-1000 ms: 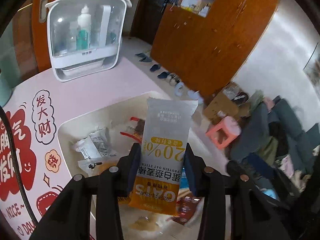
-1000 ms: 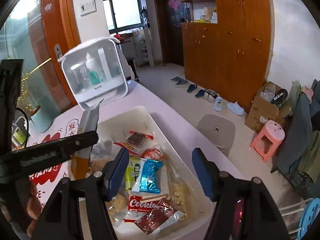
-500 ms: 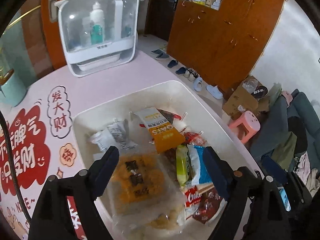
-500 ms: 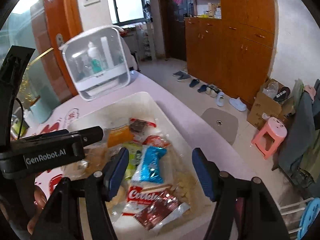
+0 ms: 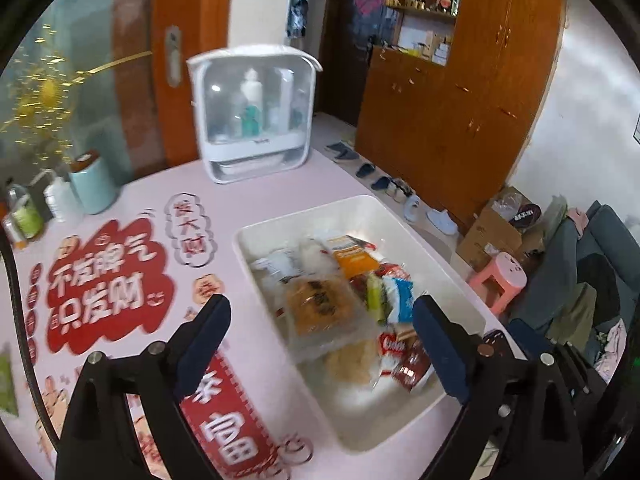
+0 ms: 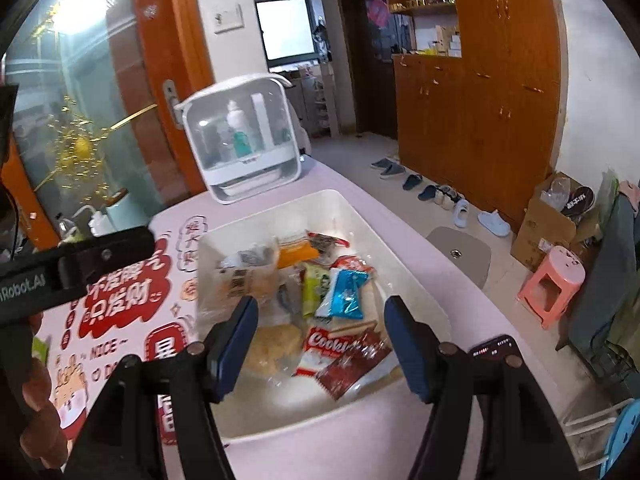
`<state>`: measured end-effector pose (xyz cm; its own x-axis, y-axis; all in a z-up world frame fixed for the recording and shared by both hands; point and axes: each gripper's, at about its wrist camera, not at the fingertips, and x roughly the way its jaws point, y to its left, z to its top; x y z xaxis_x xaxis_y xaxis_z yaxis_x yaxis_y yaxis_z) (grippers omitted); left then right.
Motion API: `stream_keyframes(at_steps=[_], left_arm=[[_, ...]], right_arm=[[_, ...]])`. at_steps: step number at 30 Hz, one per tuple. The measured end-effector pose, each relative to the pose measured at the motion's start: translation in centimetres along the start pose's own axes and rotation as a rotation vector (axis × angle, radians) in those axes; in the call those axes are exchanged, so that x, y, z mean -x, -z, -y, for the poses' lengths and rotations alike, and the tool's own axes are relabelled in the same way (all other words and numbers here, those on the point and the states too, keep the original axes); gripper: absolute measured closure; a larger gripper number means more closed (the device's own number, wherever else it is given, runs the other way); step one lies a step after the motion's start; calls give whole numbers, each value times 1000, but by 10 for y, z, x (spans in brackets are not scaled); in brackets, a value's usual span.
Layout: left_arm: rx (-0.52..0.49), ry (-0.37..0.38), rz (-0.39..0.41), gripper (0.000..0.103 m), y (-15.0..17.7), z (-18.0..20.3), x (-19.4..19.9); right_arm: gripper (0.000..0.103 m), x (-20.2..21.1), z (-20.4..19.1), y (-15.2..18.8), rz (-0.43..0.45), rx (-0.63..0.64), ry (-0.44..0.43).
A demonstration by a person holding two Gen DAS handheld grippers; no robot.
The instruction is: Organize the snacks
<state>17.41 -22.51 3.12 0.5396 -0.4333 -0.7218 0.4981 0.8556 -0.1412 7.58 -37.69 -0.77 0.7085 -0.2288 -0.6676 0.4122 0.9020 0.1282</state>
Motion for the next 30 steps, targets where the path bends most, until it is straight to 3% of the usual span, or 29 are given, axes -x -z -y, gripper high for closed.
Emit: stream_keyframes(at_steps=[6, 15, 22, 30], left_arm=[[26, -76, 61, 11, 36, -29, 69], [86, -207, 159, 1, 111, -56, 151], [107, -262, 192, 1, 158, -54, 181], [160, -352, 176, 1, 194, -66, 193]], right_arm=[[37, 35, -17, 13, 28, 17, -59], [36, 82, -59, 40, 55, 116, -147], [36, 106, -80, 61, 67, 171, -181], [36, 108, -98, 92, -10, 191, -268]])
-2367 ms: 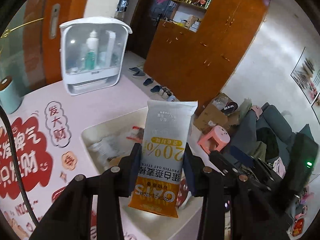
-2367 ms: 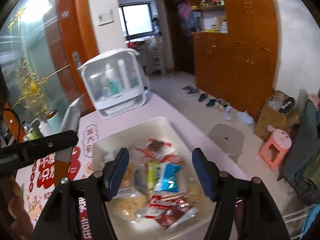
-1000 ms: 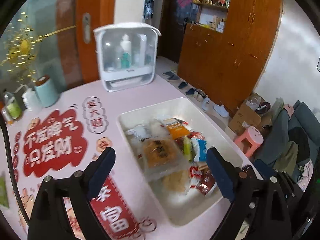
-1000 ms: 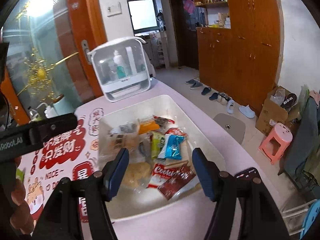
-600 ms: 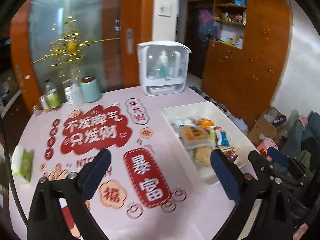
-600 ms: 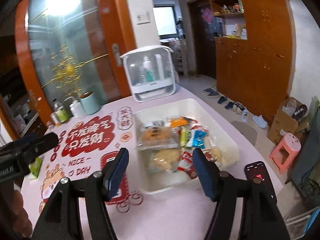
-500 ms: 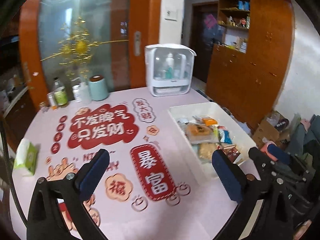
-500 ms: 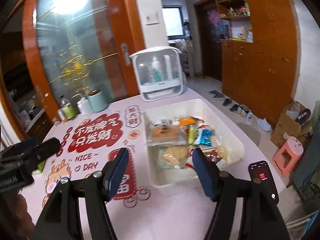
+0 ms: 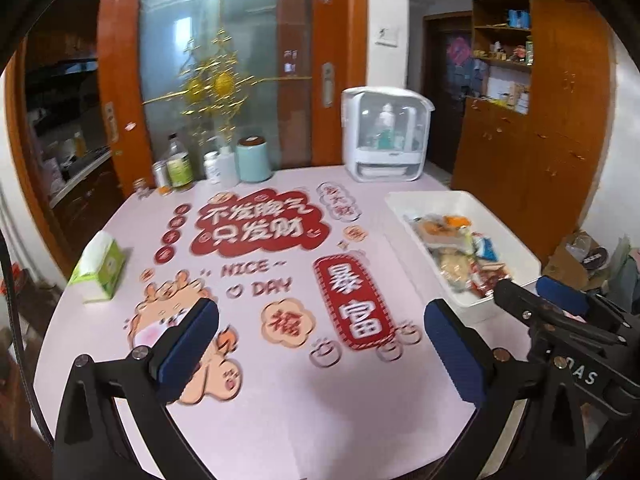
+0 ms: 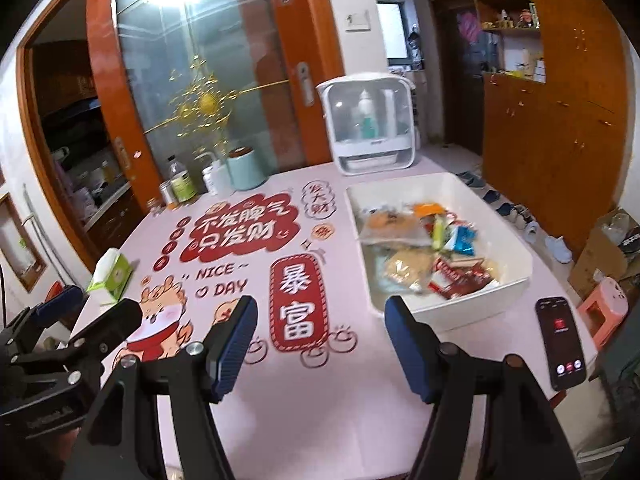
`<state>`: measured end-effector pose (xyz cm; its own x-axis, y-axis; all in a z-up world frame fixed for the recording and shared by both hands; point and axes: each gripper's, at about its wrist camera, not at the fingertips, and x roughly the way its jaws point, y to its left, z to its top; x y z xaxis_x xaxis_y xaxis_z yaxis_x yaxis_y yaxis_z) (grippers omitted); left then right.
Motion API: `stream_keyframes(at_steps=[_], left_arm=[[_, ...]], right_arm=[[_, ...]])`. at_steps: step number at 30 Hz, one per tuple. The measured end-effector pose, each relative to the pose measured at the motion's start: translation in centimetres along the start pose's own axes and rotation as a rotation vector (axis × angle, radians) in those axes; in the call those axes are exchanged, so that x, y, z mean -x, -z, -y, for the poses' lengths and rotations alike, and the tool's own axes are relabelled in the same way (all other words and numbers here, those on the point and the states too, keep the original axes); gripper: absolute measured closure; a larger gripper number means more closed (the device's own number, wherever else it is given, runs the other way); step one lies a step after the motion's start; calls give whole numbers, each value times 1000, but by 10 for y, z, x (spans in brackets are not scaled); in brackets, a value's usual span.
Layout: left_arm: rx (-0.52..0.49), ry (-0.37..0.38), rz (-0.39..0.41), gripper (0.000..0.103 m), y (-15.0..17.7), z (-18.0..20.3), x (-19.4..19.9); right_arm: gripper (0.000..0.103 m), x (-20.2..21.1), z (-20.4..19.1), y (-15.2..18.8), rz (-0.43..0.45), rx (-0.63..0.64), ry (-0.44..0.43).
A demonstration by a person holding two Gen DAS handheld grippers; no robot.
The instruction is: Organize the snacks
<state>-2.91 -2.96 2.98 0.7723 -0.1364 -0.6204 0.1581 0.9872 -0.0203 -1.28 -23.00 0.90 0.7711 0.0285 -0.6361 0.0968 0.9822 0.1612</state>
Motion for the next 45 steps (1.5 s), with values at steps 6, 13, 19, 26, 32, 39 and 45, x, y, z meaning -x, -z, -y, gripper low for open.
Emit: stream_keyframes(at_steps=[6, 13, 19, 26, 32, 39, 45], left_arm=[[75, -62, -29, 1, 11, -26, -1], [99, -88, -63, 1, 17, -32, -11], [93, -127, -95, 1, 24, -32, -18], [114, -164, -119, 1, 28, -41, -24], [116, -194, -145, 1, 30, -44, -29], [126, -212, -172, 1, 33, -46, -34], [127, -208, -177, 1, 35, -46, -34]], right_arm=[[36, -5, -18, 7, -16, 45, -26], [36, -14, -26, 12, -45, 60, -57], [36, -21, -28, 15, -65, 61, -64], [36, -28, -40, 20, -91, 99, -66], [36, -29, -41, 21, -84, 99, -60], [36, -32, -43, 22, -99, 106, -55], [36, -29, -44, 22, -97, 109, -44]])
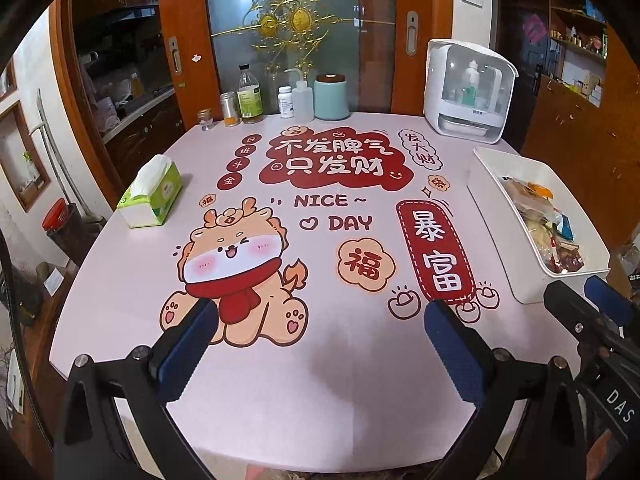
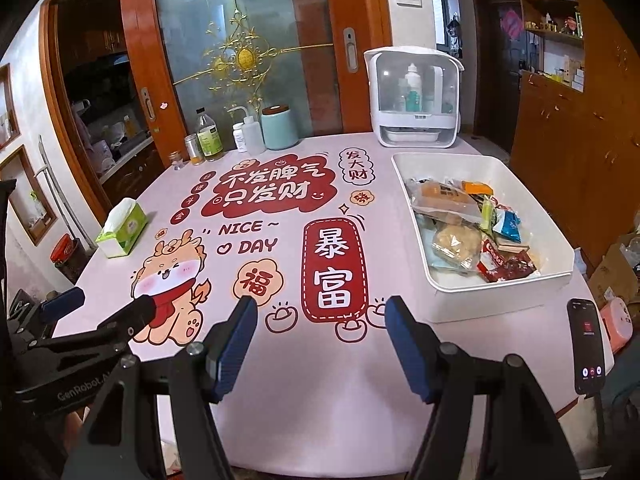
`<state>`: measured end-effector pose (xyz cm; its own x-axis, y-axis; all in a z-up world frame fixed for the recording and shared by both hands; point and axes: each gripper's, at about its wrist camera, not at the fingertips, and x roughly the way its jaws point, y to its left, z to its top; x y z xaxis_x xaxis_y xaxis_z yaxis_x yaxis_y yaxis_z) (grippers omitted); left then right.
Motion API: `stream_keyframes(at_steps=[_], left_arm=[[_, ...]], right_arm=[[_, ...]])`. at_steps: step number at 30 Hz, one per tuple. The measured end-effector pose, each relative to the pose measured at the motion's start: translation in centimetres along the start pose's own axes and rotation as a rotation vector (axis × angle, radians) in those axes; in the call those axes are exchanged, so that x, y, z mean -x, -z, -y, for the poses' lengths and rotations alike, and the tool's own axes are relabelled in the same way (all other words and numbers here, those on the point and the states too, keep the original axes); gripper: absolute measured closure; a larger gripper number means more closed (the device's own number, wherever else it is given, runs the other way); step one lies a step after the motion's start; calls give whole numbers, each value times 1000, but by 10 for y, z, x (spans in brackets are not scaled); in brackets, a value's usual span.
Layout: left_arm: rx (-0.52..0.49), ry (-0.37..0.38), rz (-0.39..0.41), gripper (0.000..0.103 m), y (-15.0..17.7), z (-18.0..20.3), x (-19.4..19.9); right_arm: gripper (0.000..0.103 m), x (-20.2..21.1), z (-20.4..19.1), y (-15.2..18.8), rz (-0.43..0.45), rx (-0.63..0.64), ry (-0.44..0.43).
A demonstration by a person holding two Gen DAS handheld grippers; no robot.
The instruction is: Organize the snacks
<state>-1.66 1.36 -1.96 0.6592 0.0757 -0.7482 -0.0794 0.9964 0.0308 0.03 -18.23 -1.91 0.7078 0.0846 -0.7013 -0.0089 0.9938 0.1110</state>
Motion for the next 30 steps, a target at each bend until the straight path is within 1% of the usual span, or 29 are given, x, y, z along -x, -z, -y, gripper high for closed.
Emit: stream_keyframes(at_steps=[8, 19, 30], left_arm=[[-19, 8, 7, 1, 2, 7, 4], [-46, 41, -5, 1, 1, 15, 2], [-67, 70, -25, 1, -3, 22, -5]], right_arm=[[36, 4, -2, 1, 12, 9, 10], [36, 2, 0, 2, 2, -2, 16], [36, -5, 8, 1, -19, -40, 22]])
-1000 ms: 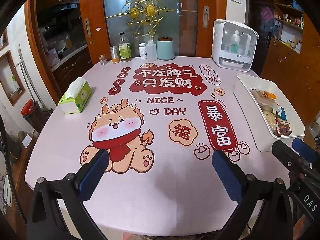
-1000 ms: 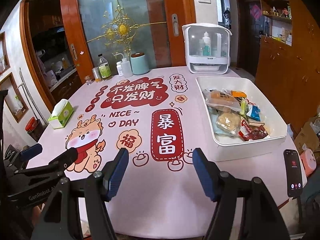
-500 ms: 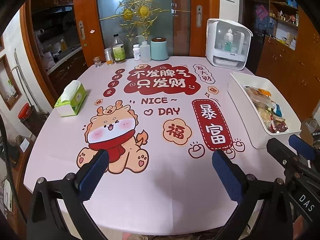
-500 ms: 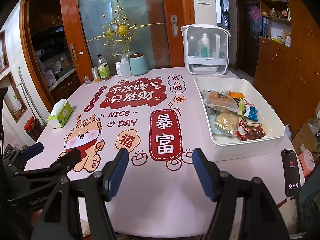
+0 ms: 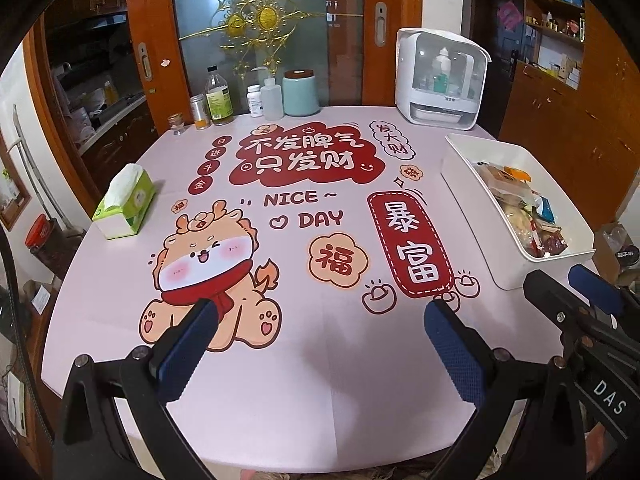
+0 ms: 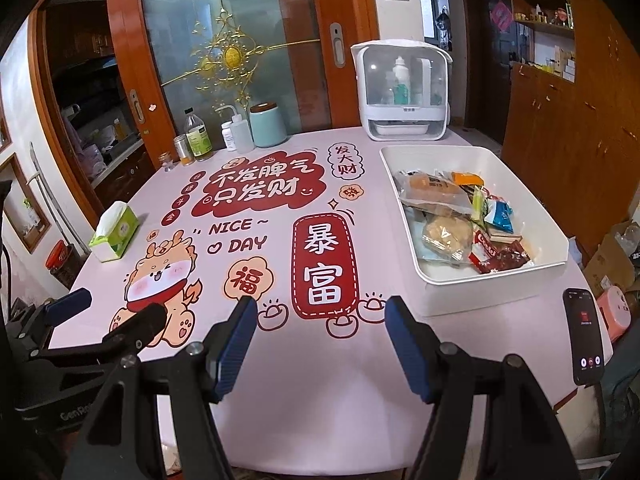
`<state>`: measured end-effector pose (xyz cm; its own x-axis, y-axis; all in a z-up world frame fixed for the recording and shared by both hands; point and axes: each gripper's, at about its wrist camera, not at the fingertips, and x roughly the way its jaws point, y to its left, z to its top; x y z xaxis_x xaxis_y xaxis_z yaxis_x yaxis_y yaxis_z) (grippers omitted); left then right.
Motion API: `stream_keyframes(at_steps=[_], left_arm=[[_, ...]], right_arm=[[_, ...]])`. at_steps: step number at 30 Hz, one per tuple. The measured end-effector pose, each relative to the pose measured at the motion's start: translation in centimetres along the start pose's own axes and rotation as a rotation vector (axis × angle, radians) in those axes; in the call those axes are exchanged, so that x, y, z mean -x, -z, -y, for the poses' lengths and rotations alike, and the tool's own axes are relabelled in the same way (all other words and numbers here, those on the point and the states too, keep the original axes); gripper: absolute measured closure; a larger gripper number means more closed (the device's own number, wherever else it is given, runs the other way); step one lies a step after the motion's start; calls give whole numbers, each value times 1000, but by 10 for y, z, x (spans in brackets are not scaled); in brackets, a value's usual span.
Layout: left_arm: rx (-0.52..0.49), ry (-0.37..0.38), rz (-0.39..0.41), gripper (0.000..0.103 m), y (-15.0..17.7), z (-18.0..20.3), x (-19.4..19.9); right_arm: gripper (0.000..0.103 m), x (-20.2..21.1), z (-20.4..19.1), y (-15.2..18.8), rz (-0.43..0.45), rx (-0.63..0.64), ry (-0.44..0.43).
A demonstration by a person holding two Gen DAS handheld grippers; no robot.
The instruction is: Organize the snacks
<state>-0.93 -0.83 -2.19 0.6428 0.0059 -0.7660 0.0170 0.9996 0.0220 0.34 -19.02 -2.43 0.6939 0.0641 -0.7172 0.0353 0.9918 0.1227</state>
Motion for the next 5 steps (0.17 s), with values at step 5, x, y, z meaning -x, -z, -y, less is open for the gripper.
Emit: stream_keyframes(at_steps=[5], left_arm=[[1, 6, -15, 1, 0, 0, -4]], right_arm=[[36, -2, 1, -1, -6, -4, -1]])
